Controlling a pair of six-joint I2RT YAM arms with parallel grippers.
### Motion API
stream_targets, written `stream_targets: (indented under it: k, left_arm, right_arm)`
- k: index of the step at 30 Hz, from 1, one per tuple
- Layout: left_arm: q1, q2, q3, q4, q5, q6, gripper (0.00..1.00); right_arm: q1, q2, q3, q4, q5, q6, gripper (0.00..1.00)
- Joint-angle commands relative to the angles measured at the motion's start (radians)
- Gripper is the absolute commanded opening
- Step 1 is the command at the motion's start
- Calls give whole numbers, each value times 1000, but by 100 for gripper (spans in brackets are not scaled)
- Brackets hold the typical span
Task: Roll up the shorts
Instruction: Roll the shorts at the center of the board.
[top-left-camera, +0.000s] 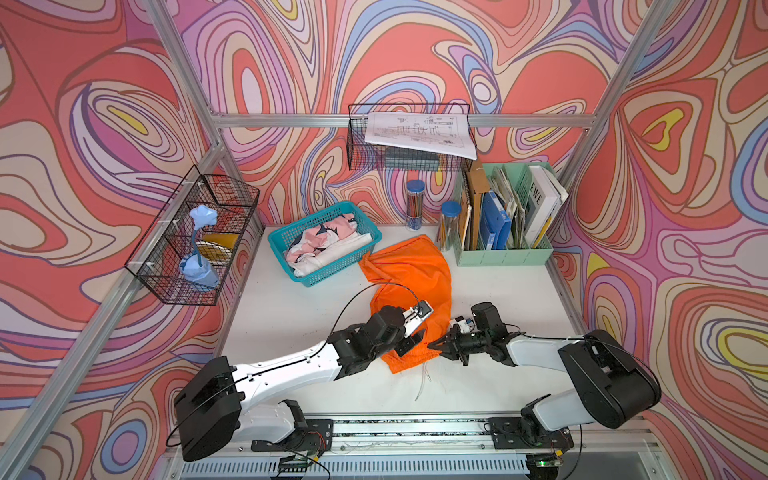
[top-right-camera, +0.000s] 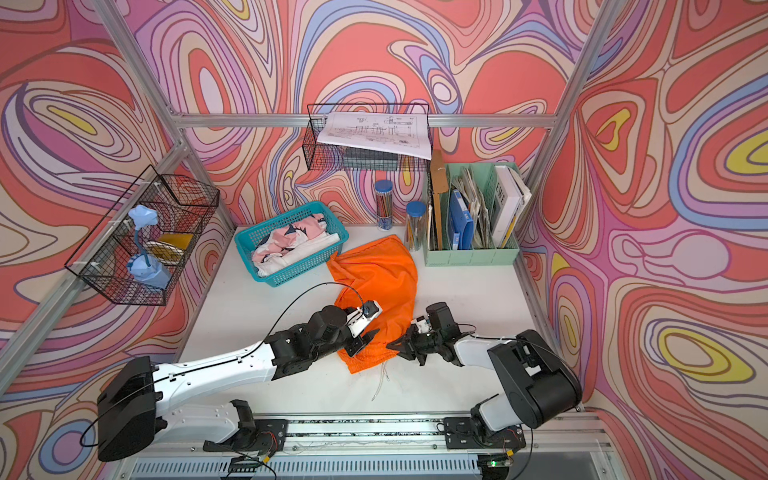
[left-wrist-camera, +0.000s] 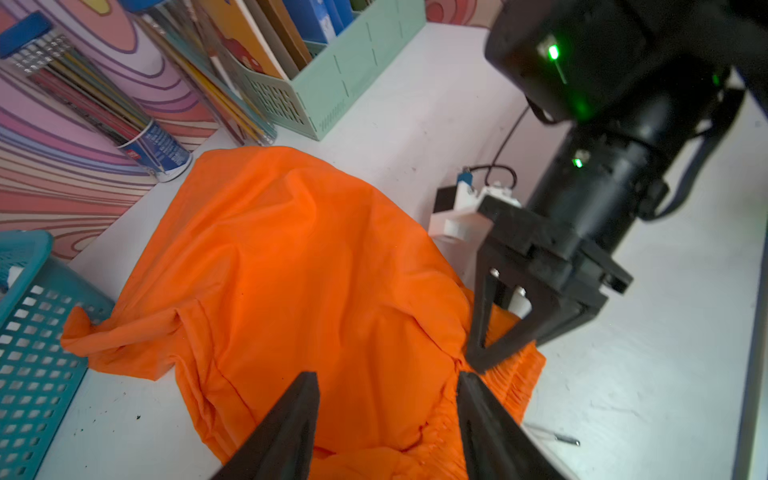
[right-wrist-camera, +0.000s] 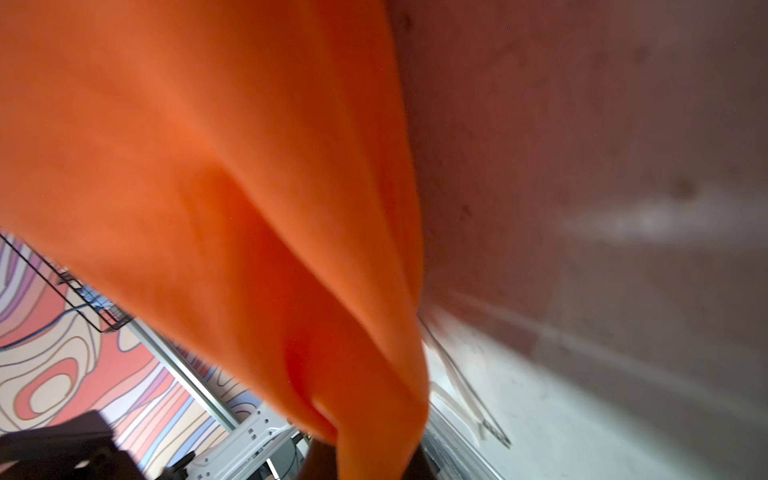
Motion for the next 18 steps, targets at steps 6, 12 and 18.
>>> stream_targets:
  k: [6,12,18]
  left_arm:
    - [-108,15,-99,129,-124,240,66]
    - [-176,122,-136,279,-210,308,72]
    - [-194,216,-135,325,-228,323,97]
  right_arm:
    - [-5,34,-44,201,-12,207,0]
    - [-10,83,-74,315,-33,266,0]
    - [-33,88,-81,336,-52,270,0]
